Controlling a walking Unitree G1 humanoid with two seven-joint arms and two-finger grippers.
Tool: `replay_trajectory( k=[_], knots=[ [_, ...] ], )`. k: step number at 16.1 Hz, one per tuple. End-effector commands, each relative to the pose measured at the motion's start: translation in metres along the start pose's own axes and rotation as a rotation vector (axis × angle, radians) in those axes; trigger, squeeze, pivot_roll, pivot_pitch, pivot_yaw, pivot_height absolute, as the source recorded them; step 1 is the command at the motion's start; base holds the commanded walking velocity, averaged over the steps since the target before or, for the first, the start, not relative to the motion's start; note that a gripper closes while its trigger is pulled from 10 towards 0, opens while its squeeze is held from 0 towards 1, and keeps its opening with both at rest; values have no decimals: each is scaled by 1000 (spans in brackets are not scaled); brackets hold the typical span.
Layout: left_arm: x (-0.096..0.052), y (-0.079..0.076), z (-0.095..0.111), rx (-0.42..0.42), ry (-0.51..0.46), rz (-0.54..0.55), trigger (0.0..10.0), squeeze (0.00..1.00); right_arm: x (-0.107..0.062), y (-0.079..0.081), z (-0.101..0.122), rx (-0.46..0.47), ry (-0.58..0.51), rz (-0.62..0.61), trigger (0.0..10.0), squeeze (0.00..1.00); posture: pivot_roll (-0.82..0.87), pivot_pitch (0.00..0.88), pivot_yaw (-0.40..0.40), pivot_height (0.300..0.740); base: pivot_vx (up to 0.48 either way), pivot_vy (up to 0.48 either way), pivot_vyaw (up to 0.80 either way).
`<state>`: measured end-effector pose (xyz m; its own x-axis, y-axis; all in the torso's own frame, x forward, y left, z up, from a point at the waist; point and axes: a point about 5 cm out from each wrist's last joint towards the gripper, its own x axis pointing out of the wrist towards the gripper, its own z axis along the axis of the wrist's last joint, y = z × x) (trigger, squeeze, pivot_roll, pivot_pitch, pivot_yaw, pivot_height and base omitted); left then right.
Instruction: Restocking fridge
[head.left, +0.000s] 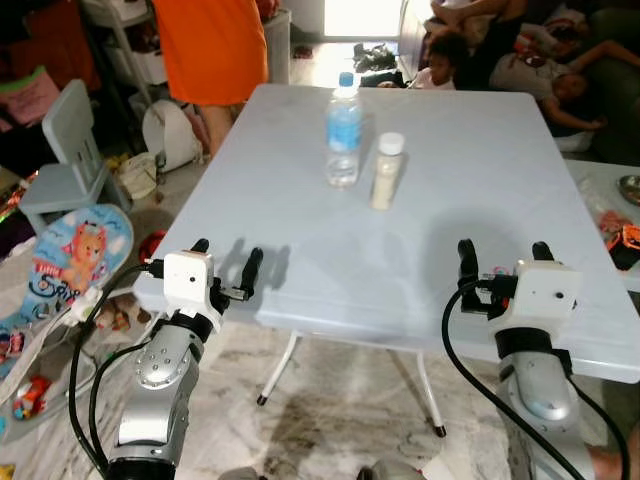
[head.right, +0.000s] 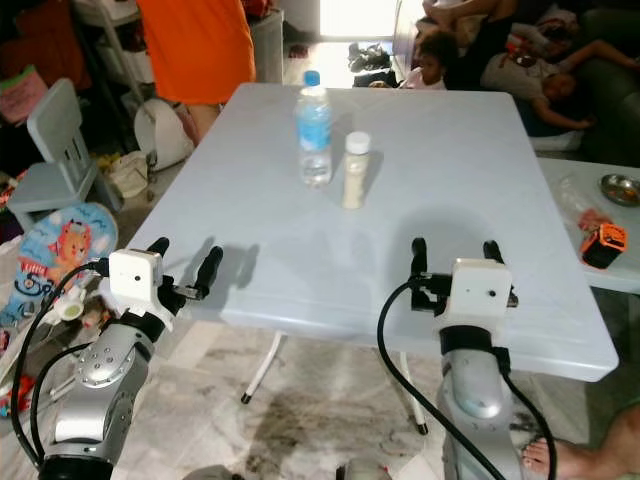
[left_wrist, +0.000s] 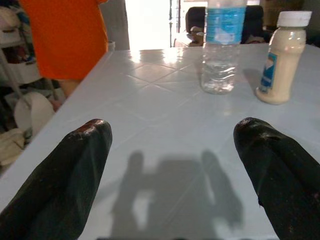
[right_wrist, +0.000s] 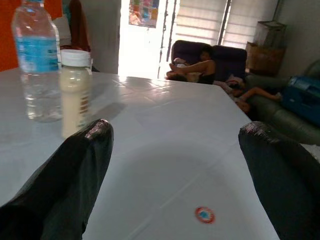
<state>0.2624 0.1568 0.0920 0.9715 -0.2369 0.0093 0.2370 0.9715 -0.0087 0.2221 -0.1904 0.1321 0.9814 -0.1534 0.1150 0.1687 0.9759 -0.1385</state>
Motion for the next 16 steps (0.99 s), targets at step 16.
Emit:
replay_trajectory(
  k=[16],
  knots=[
    [11,-6,7,-50,-25,2,10000,0,16,11,18,-54,-86,93,10000,0,-46,0,13,740,389,86,148]
  ],
)
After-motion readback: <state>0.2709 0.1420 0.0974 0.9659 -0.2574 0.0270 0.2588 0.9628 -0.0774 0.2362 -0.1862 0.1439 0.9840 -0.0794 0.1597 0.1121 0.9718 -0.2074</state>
